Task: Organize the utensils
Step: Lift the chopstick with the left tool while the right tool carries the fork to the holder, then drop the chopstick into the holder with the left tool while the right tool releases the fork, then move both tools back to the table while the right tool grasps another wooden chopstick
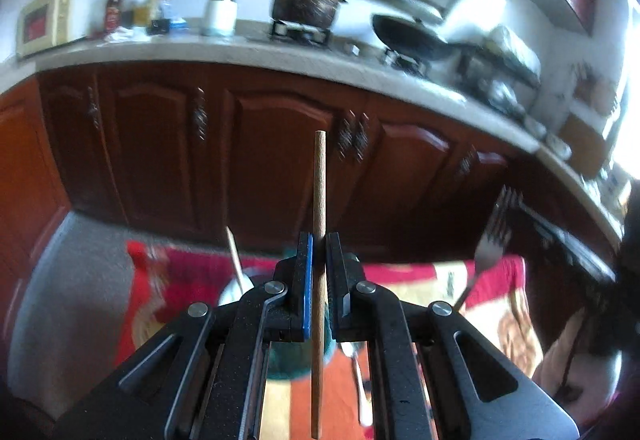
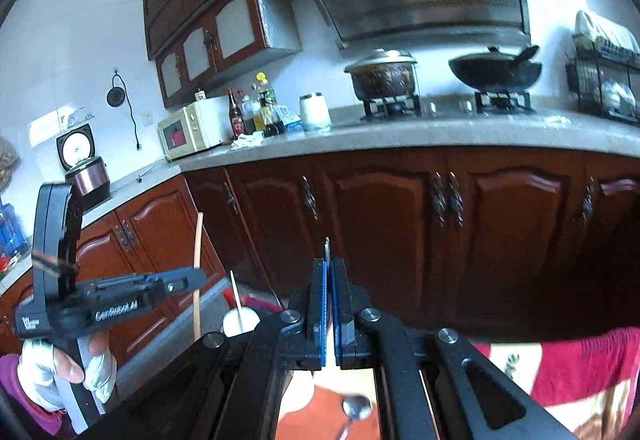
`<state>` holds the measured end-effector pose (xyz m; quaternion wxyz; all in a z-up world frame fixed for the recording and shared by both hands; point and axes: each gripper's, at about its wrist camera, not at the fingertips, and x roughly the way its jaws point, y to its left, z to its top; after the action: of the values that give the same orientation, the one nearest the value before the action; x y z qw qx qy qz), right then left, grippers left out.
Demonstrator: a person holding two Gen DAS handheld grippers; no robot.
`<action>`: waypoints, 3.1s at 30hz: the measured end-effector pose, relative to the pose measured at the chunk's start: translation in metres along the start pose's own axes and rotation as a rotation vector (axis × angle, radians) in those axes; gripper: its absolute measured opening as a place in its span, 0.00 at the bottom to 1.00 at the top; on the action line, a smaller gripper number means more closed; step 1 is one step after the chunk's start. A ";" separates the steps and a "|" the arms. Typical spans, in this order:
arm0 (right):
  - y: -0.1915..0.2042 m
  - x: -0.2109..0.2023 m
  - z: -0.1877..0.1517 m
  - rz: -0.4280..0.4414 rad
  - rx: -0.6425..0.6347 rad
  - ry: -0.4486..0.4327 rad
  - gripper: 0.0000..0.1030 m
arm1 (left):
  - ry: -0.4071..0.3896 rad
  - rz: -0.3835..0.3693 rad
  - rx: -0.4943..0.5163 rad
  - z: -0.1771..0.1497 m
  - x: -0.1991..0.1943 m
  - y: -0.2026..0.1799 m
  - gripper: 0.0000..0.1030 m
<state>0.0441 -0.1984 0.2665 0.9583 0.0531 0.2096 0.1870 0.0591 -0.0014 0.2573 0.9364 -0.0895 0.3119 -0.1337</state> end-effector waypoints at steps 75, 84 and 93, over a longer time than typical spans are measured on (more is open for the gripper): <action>-0.079 -0.010 -0.183 -0.108 0.233 0.352 0.31 | 0.183 0.078 0.113 -0.166 0.037 -0.056 0.43; -0.114 0.054 -0.198 -0.066 0.348 0.418 0.26 | 0.250 0.073 0.127 -0.183 0.064 -0.063 0.43; -0.133 0.089 -0.210 -0.011 0.405 0.474 0.07 | 0.299 0.084 0.117 -0.187 0.093 -0.060 0.43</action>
<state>0.0751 -0.2821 0.0178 0.8538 0.1966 0.4603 0.1435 0.0054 -0.1023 0.0721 0.8878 -0.0009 0.4430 -0.1244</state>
